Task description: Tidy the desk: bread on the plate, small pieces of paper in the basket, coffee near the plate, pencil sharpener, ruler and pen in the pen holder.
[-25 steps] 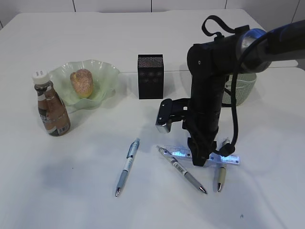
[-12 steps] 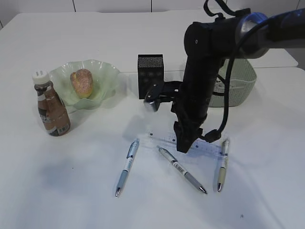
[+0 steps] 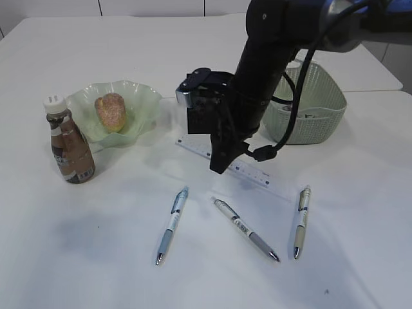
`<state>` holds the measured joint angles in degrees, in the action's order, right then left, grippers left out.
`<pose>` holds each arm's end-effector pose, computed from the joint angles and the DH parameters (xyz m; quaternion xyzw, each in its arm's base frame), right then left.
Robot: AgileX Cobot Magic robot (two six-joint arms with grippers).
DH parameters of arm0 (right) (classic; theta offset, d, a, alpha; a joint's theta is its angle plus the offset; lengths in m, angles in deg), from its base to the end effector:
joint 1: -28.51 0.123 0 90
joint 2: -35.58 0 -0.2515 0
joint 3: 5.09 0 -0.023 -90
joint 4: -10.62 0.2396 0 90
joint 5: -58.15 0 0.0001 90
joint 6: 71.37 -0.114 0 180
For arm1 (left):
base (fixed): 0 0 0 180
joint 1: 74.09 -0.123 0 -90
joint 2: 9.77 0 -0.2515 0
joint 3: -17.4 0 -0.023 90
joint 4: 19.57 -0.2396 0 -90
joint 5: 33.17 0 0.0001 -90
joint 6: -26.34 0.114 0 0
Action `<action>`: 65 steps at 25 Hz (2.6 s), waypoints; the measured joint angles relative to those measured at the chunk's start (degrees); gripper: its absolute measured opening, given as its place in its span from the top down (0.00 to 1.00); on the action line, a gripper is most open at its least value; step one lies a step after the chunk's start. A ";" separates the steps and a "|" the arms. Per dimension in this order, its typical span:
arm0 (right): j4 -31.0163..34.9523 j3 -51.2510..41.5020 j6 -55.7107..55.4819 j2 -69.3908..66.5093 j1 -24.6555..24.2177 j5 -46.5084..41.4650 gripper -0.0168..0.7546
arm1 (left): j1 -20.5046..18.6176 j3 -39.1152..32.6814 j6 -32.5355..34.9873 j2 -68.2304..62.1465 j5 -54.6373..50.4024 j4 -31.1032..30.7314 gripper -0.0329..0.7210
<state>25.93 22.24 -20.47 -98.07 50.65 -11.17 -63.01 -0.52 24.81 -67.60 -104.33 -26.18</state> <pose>0.3781 0.1842 0.1497 -0.5554 0.8211 0.1130 0.0679 0.1541 -0.0175 0.3223 0.0820 0.9535 0.0260 0.2889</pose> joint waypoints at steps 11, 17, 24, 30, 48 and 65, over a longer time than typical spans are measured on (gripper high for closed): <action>10.58 6.50 -0.19 -0.05 0.00 3.77 0.60 | 0.00 0.00 0.00 0.00 0.34 0.00 0.43; 14.16 6.50 -0.19 -0.05 0.00 11.72 0.60 | 0.00 0.00 0.00 0.00 0.76 2.37 0.43; 14.73 6.50 -0.19 -0.05 0.00 21.65 0.60 | 0.00 0.00 0.00 0.00 2.09 5.01 0.43; 16.88 6.50 -0.19 -0.05 0.00 30.51 0.60 | 0.00 0.00 0.00 0.00 2.18 5.15 0.43; 20.83 6.50 -0.19 -0.31 0.00 56.76 0.60 | 0.00 0.00 0.00 0.00 3.00 5.18 0.47; 26.86 6.50 -0.19 -6.19 0.00 71.74 0.60 | 0.00 0.00 0.00 0.00 3.77 5.18 0.48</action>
<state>52.79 28.74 -20.66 -104.27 50.65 60.58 -63.01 -0.52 24.81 -67.60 -100.56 -21.01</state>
